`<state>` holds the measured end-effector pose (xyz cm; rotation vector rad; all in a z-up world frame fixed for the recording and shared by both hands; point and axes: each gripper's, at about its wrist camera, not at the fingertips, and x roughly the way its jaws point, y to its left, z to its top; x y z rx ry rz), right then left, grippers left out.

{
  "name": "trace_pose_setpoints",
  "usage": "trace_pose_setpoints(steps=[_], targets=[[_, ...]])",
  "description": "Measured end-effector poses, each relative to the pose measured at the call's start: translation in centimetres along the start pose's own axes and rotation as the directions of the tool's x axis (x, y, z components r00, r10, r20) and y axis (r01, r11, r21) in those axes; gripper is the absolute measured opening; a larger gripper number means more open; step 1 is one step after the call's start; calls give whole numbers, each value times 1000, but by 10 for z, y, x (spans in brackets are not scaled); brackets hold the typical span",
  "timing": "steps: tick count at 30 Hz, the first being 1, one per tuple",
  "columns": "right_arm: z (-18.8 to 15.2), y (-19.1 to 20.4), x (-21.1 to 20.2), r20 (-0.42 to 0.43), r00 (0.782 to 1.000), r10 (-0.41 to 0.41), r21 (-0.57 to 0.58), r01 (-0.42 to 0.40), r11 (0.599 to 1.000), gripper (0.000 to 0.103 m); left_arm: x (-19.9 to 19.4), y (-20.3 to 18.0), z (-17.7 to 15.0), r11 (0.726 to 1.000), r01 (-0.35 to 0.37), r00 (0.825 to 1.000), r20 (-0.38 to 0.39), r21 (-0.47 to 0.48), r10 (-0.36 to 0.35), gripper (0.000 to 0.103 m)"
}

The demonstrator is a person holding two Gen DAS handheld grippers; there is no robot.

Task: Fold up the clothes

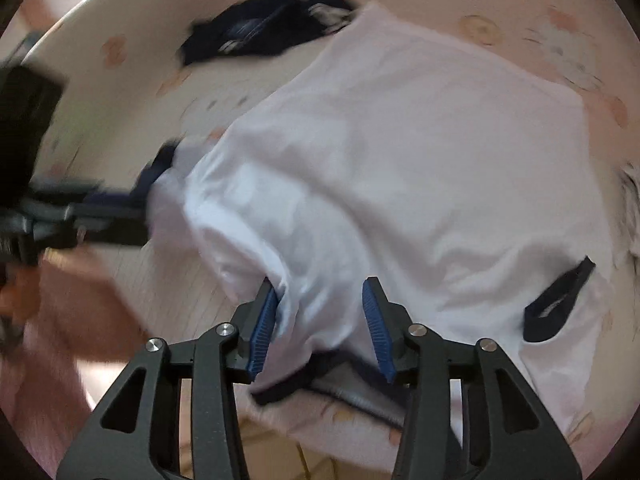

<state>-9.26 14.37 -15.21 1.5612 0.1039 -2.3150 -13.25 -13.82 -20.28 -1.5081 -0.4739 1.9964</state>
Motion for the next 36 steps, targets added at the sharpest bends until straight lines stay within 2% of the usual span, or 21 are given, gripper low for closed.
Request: trace_pose_setpoints(steps=[3,4,7,8,10,12,13,15,18,19,21,22,23,24,25,26,28,31,34,36], targets=[[16,-3,-23,89,996,19,33,-22,999,45,-7,22,0,985,-148,989,4,-86,149,52],[24,0,-26,105,994,21,23,-24,999,47,-12,26,1,983,-152,988,27,-100,155,52],[45,11,-29,139,990,14,-33,-10,999,52,-23,32,6,985,-133,985,96,-112,144,48],[51,21,-23,132,991,-5,-80,16,997,52,-21,36,9,985,-122,986,95,-120,134,40],[61,35,-12,116,993,-36,-154,54,987,52,-13,46,16,985,-91,992,75,-147,103,37],[71,40,3,89,996,-14,-165,29,986,52,-4,55,21,978,-90,996,9,-186,93,36],[75,41,9,78,997,-5,-162,18,987,52,-2,59,21,975,-100,995,-19,-199,98,32],[83,40,22,62,998,-15,-145,24,989,52,-7,61,18,974,-67,998,-30,-218,62,32],[93,42,37,56,998,-33,-145,41,989,53,-8,56,14,981,-78,996,-56,-177,69,31],[95,43,39,57,998,-28,-154,37,987,58,-7,54,13,984,-72,996,-61,-161,63,30],[99,47,46,47,999,-13,-182,21,983,64,1,53,14,986,-53,997,-63,-157,43,19],[100,50,53,26,1000,-12,-214,17,977,64,3,55,17,985,-58,997,-50,-161,51,9],[100,54,62,5,1000,-18,-250,19,968,64,0,57,20,983,-40,999,-16,-178,38,9],[101,58,70,-16,1000,-25,-284,19,959,54,-5,60,25,980,-8,1000,25,-199,13,9],[100,59,76,-18,998,-55,-311,47,949,35,-10,64,29,975,25,998,66,-219,-10,9],[100,57,77,-3,996,-90,-312,85,946,31,-15,66,33,972,46,995,98,-231,-24,8],[100,44,72,25,995,-96,-250,100,963,24,-28,72,43,968,58,986,165,-244,-18,8],[102,17,58,101,983,-155,-121,167,979,20,-30,79,53,964,68,982,189,-256,-19,8],[101,2,43,159,965,-211,-78,225,971,20,-28,82,62,963,76,980,198,-257,-25,8],[102,3,38,148,976,-159,-101,175,979,23,-24,73,64,971,81,981,191,-225,-37,8]])
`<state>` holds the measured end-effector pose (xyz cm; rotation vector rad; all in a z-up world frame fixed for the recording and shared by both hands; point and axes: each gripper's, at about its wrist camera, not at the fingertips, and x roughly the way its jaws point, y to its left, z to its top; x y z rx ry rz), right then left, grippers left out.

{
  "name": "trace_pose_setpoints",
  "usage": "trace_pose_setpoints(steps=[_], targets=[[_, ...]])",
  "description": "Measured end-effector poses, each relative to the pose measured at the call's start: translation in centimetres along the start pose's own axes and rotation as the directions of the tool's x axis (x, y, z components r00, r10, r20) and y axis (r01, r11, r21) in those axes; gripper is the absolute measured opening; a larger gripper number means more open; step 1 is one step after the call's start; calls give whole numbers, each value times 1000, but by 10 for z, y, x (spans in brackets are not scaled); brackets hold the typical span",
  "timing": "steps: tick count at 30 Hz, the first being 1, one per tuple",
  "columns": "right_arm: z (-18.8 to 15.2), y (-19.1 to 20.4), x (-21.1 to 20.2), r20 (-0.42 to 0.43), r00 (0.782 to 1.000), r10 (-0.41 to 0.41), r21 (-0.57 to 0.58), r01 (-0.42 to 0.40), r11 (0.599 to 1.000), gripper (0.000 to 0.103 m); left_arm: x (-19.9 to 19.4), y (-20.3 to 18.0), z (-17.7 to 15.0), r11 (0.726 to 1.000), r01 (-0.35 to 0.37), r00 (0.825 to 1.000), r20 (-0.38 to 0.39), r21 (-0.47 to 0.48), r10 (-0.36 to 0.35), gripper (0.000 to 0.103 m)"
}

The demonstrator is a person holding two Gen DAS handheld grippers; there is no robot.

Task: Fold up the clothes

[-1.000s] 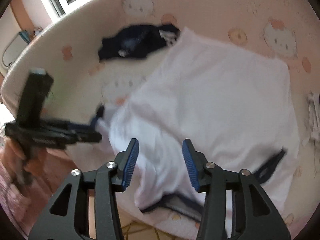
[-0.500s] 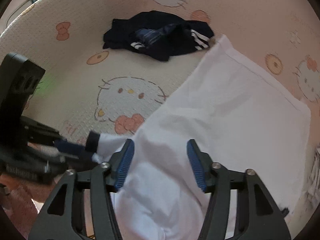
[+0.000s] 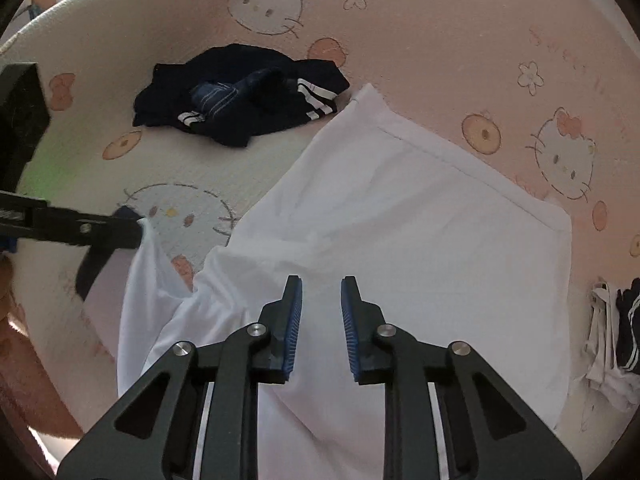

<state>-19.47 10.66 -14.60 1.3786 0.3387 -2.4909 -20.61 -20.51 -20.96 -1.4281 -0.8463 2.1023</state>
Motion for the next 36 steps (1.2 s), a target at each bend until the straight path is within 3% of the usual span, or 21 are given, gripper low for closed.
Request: trace_pose_setpoints(steps=[3,4,5,8,10,12,13,14,18,21,22,23,24,25,30,34,36], targets=[[5,13,-5,-28,981,193,-24,-194,981,55,4,-19,-2,998,0,1000,-17,66,1,8],[7,19,-5,-35,965,258,-30,-259,965,55,6,-21,-2,996,-15,1000,-26,83,18,9],[9,26,-1,-45,964,264,-48,-266,963,55,7,-20,-2,995,-39,998,-36,90,43,9],[13,47,21,-78,980,184,-108,-192,975,51,4,-11,-2,985,-148,987,-48,90,153,13],[10,50,41,-112,986,124,-115,-137,984,37,-1,-3,-5,971,-222,973,-52,85,227,16],[9,47,49,-107,987,121,-80,-130,988,37,-10,6,-10,966,-247,967,-52,71,251,32],[9,45,50,-99,987,123,-65,-130,989,37,-13,10,-14,963,-259,963,-55,71,263,48],[9,44,49,-97,987,128,-52,-133,990,37,-16,14,-18,960,-271,960,-60,74,275,54],[11,37,47,-93,982,167,14,-166,986,39,-18,14,-38,968,-209,972,-83,140,221,54],[9,26,41,-83,970,228,105,-219,970,39,-8,-2,-48,954,-187,972,-94,233,213,54],[8,22,40,-80,967,243,132,-232,964,39,-2,-7,-50,944,-210,967,-89,256,239,54],[5,20,40,-79,966,248,151,-234,960,39,4,-11,-53,931,-233,961,-83,280,265,43],[2,19,40,-80,967,244,159,-229,960,39,8,-14,-53,920,-257,955,-69,295,289,30],[0,20,37,-81,969,233,159,-218,963,39,11,-16,-52,915,-270,950,-71,301,304,4],[-18,22,13,-79,986,150,155,-136,978,39,-21,-12,-36,920,-303,950,-4,248,313,4],[-36,36,-4,-85,995,53,76,-47,996,43,-68,-4,-22,964,-224,974,52,143,219,4],[-44,47,-1,-102,994,-29,7,30,1000,51,-72,4,-21,969,-221,975,43,113,217,4]])
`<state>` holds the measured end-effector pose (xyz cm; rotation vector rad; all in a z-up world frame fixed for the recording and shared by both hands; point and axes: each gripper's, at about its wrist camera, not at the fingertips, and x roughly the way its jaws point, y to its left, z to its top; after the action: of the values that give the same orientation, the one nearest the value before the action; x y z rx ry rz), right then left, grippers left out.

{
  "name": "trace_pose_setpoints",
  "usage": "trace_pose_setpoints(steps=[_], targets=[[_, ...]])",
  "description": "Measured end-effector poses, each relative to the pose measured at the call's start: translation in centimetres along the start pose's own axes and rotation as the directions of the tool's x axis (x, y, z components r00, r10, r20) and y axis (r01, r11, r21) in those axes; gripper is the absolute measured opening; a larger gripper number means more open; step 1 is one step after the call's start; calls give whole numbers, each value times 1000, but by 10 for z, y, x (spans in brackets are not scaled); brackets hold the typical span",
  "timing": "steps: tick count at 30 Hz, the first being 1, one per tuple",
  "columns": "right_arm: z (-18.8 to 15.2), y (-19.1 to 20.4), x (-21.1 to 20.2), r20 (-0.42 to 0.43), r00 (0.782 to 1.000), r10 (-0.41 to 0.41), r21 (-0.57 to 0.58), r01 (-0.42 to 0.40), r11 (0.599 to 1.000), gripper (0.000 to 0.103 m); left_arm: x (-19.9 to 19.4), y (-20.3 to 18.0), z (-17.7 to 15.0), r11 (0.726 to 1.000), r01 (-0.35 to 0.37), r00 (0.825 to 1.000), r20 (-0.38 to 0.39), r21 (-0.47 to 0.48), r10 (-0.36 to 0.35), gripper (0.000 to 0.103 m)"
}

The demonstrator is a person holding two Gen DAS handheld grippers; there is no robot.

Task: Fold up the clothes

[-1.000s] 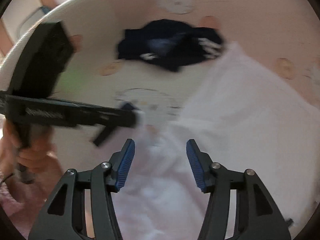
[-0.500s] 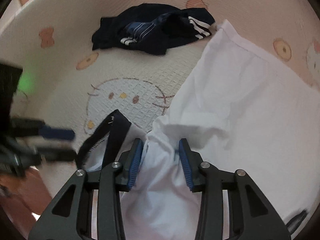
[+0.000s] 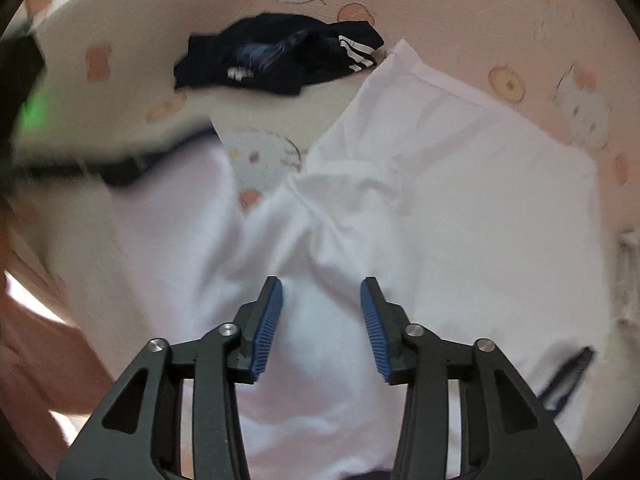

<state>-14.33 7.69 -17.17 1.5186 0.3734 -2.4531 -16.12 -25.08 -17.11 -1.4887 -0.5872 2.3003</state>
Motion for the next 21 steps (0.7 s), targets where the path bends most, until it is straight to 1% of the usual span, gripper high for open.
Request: trace_pose_setpoints(steps=[1,3,4,6,7,8,9,10,12,14,15,16,17,18,19,21], targets=[[-3,5,6,-17,999,-30,-29,30,999,52,0,3,-1,1000,-19,1000,-16,-14,19,4],[-6,12,15,10,998,-65,-56,66,996,53,10,6,-4,996,-88,995,-56,-26,87,4],[-5,15,15,20,997,-77,-62,78,995,53,18,10,-7,991,-129,989,-84,-35,126,7],[0,18,13,21,995,-93,-67,94,993,53,28,22,-11,980,-183,976,-133,-71,173,13],[2,17,10,23,996,-83,-57,84,995,53,31,28,-13,975,-204,969,-156,-85,190,28],[3,16,5,36,997,-63,-41,65,997,53,31,31,-15,976,-195,971,-157,-93,179,36],[3,14,-1,52,998,-42,-26,43,999,53,29,33,-17,980,-170,977,-147,-100,155,39],[4,13,-7,69,997,-21,-11,22,1000,53,26,33,-19,982,-160,979,-142,-102,145,46],[5,18,-15,94,995,20,-39,-16,999,53,20,30,-21,985,-147,981,-138,-95,134,47],[8,25,-21,106,992,62,-82,-53,995,53,21,19,-26,993,-110,983,-153,-47,101,47],[10,30,-21,100,992,83,-105,-72,992,53,23,11,-29,995,-102,981,-168,-5,99,47],[11,35,-19,84,991,102,-127,-91,988,53,26,4,-32,993,-111,977,-180,37,116,47],[12,39,-14,60,992,114,-145,-104,984,53,29,-1,-33,991,-121,974,-185,60,130,47],[13,44,-8,34,992,121,-161,-114,980,53,32,-4,-34,989,-128,972,-188,74,140,47],[15,47,-1,20,994,109,-175,-103,979,53,34,-4,-33,986,-144,970,-186,81,156,47],[20,50,11,27,998,59,-187,-53,981,53,37,0,-29,979,-187,965,-168,85,199,47]])
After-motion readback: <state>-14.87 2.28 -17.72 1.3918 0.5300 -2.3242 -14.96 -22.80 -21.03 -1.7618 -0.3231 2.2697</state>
